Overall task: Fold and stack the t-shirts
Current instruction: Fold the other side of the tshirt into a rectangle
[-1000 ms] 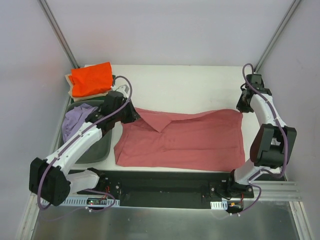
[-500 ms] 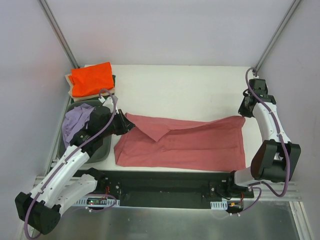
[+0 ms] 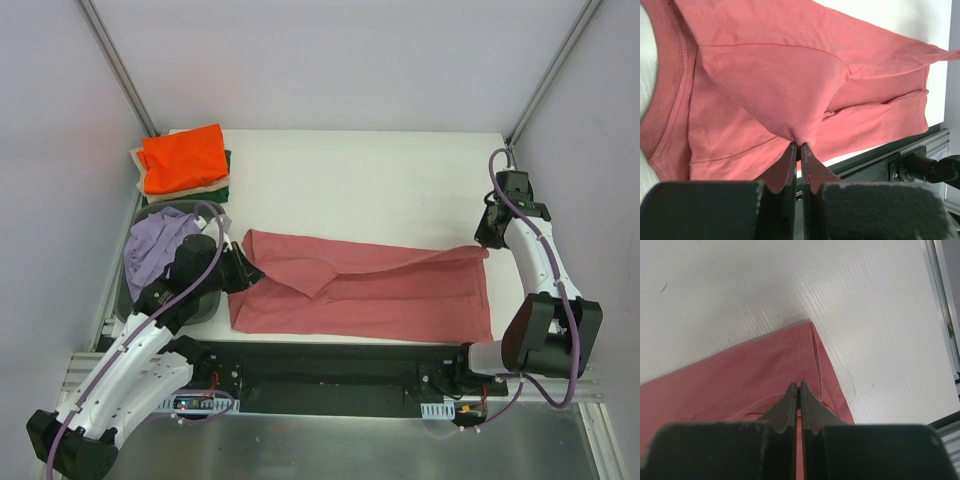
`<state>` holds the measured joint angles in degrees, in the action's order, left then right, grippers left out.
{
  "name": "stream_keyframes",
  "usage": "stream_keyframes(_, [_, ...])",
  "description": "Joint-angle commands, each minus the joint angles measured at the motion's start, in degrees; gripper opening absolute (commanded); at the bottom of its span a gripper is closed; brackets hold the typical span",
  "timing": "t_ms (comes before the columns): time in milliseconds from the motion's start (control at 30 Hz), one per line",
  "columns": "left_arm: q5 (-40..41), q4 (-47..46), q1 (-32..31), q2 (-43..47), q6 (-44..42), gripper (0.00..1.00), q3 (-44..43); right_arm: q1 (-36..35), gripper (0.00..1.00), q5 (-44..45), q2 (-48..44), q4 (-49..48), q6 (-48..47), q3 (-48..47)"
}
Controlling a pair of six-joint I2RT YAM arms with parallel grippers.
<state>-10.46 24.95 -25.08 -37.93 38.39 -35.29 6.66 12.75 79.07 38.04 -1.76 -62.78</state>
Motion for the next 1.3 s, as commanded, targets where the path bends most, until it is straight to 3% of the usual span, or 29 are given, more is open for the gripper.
stream_keyframes(0, [-0.3,1.1,-0.1,1.5,1.2,0.00,1.4,0.3,0.00,0.3,-3.0,2.5,-0.7,2.0])
stream_keyframes(33, [-0.2,1.2,-0.1,1.1,1.4,0.00,1.6,0.3,0.02,0.3,-3.1,2.7,-0.4,2.6])
stream_keyframes(100, [-0.3,1.2,-0.1,0.3,1.6,0.00,1.8,0.3,0.16,1.8,-3.0,3.4,0.9,3.7])
stream_keyframes(167, [-0.2,1.3,-0.1,-0.3,1.7,0.00,1.8,0.3,0.46,3.6,-2.9,4.6,1.7,4.4])
stream_keyframes(200, [-0.1,1.4,-0.1,-0.5,1.9,0.00,1.8,0.3,0.52,3.9,-3.1,4.9,3.2,4.6])
stream_keyframes(267, [0.4,1.3,-0.1,-0.6,1.8,0.00,1.5,0.3,0.55,2.4,-4.5,4.5,3.3,5.3])
stream_keyframes(400, [1.3,1.2,-0.1,-1.7,2.5,0.00,1.1,-0.9,0.62,-12.1,-9.3,0.3,2.6,7.8])
stream_keyframes(533, [2.0,-0.2,-0.1,-4.4,3.3,0.00,0.4,-8.6,0.63,-27.8,-12.3,-4.6,2.2,11.0])
stream_keyframes(633, [2.5,-3.8,-0.1,-7.8,3.4,0.00,-0.2,-19.1,0.63,-31.4,-12.9,-8.8,2.4,12.9])
stream_keyframes(833, [7.2,-9.1,0.1,-20.0,2.0,0.00,-5.0,-44.4,0.63,-26.7,-7.8,-16.3,2.6,10.8])
stream_keyframes(900, [8.8,-9.6,0.2,-24.7,1.2,0.00,-7.1,-50.5,0.59,-25.3,-3.1,-20.8,2.4,9.2])
stream_keyframes(1033, [12.0,-9.9,1.5,-32.7,0.7,0.00,-10.8,-58.1,0.57,-22.1,7.7,-22.0,2.2,2.2])
stream_keyframes(1267, [11.1,-11.0,2.8,-38.1,-0.2,0.00,-12.4,-64.1,0.51,-19.4,23.1,-19.4,-3.6,-9.7])
